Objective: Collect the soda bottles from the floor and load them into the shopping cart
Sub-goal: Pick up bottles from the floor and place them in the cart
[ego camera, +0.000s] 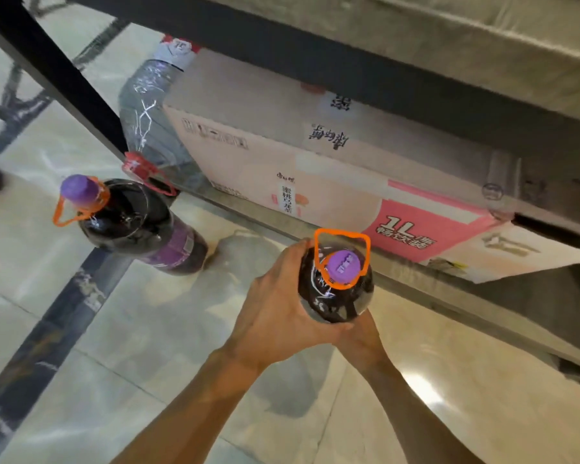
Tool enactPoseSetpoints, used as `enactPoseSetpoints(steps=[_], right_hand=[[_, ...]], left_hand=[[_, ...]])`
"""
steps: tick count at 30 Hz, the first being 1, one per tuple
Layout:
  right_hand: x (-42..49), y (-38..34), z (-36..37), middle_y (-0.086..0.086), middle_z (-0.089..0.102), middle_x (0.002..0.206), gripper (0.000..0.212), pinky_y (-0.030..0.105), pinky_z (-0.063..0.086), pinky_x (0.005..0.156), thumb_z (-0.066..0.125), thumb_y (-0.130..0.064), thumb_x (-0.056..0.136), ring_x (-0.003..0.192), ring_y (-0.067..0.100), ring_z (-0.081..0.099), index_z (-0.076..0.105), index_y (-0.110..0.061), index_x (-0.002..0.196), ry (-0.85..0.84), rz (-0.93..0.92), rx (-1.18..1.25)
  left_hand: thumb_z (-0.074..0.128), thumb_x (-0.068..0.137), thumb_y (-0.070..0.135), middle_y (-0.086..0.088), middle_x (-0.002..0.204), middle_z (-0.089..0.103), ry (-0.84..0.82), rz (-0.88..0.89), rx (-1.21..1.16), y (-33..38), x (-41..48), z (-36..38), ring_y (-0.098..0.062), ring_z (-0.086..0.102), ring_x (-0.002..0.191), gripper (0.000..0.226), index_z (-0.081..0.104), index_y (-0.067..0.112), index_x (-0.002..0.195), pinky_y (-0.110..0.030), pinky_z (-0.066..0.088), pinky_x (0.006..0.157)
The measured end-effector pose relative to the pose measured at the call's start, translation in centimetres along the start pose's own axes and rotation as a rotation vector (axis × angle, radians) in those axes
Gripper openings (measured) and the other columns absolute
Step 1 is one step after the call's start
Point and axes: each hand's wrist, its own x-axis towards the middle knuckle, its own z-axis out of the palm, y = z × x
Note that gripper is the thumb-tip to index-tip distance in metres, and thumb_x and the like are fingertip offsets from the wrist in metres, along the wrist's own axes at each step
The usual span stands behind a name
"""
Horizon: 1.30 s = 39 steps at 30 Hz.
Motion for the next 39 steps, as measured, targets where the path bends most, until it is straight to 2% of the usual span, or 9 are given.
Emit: enactPoseSetpoints(steps=[2,5,10,17,22,25,28,33,39], right_hand=[[-0.4,0.9,0.1,-0.006,0.068,0.139,0.077,0.022,0.056,0.094,0.069,0.022,0.085,0.127,0.011,0.065,0.033,0.008,0.152,-0.021,0.067,0.021],[-1.7,-0.6,0.2,0.006,0.069,0.136,0.083,0.036,0.061,0.090,0.091,0.000,0.077,0.126,0.027,0.066,0.051,-0.009,0.149,-0.011,0.196,-0.012],[-7.0,-7.4,0.7,-0.015,0.072,0.127,0.092,0.029,0.059,0.091,0.103,-0.016,0.061,0.120,0.005,0.067,0.058,-0.033,0.139,0.010,0.241,-0.146],[-15.0,-25.5,1.0,-0.007,0.075,0.117,0.096,0.050,0.062,0.090,0.105,-0.021,0.053,0.108,0.013,0.073,0.058,-0.027,0.138,0.031,0.310,-0.148],[-20.8,-42.3,0.5,0.002,0.077,0.114,0.054,0.043,0.063,0.080,0.086,0.002,0.078,0.103,0.020,0.075,0.069,-0.033,0.116,-0.058,0.258,-0.093],[-24.1,-51.5,-0.2,-0.002,0.074,0.121,0.080,0.048,0.063,0.082,0.100,-0.017,0.056,0.108,0.019,0.073,0.062,-0.041,0.121,-0.054,0.280,-0.169],[-27.7,-59.8,-1.1,-0.010,0.072,0.120,0.089,0.042,0.063,0.088,0.101,-0.035,0.048,0.107,0.012,0.072,0.057,-0.048,0.124,-0.023,0.257,-0.273],[-34.5,-69.9,-1.8,-0.016,0.071,0.116,0.083,0.038,0.062,0.089,0.100,-0.039,0.050,0.105,0.003,0.069,0.056,-0.054,0.119,0.109,0.190,-0.328],[-41.9,-77.6,-2.2,-0.024,0.070,0.111,0.084,0.015,0.055,0.078,0.102,-0.056,0.047,0.099,-0.012,0.065,0.055,-0.048,0.116,0.328,0.146,-0.312]], left_hand=[[0.097,0.053,0.052,0.041,0.119,0.057,0.011,-0.035,-0.006,0.4,0.1,-0.3,0.018,0.058,0.104,0.092,0.035,0.068,0.119,-0.003,0.047,0.085],[0.100,0.048,0.049,0.033,0.119,0.062,-0.007,-0.103,-0.030,1.5,-0.9,-1.5,0.012,0.061,0.109,0.102,0.037,0.059,0.127,-0.016,0.053,0.095],[0.100,0.044,0.047,0.031,0.117,0.064,-0.011,-0.189,-0.072,8.4,-4.3,-6.5,0.008,0.062,0.110,0.108,0.041,0.051,0.133,-0.027,0.057,0.095],[0.099,0.036,0.055,0.034,0.112,0.067,-0.026,-0.259,-0.093,24.3,-9.0,-16.6,0.008,0.065,0.103,0.110,0.041,0.054,0.130,-0.031,0.058,0.091],[0.099,0.036,0.055,0.022,0.116,0.070,0.048,-0.262,-0.193,36.7,-12.4,-25.1,-0.005,0.068,0.109,0.106,0.049,0.046,0.129,-0.044,0.057,0.094],[0.103,0.046,0.032,0.020,0.121,0.069,0.090,-0.241,-0.240,44.8,-14.5,-30.4,-0.006,0.068,0.112,0.102,0.053,0.039,0.135,-0.039,0.057,0.096],[0.097,0.043,0.035,0.019,0.116,0.072,0.094,-0.201,-0.302,51.7,-16.3,-34.2,-0.001,0.069,0.106,0.098,0.056,0.033,0.132,-0.020,0.056,0.089],[0.094,0.044,0.041,0.004,0.116,0.075,0.055,-0.150,-0.404,60.3,-18.1,-38.4,-0.010,0.071,0.108,0.092,0.063,0.022,0.129,-0.029,0.057,0.095],[0.099,0.050,0.033,0.021,0.110,0.075,-0.131,0.052,-0.377,68.8,-19.6,-39.5,-0.001,0.070,0.105,0.082,0.062,0.046,0.122,-0.028,0.055,0.095]])
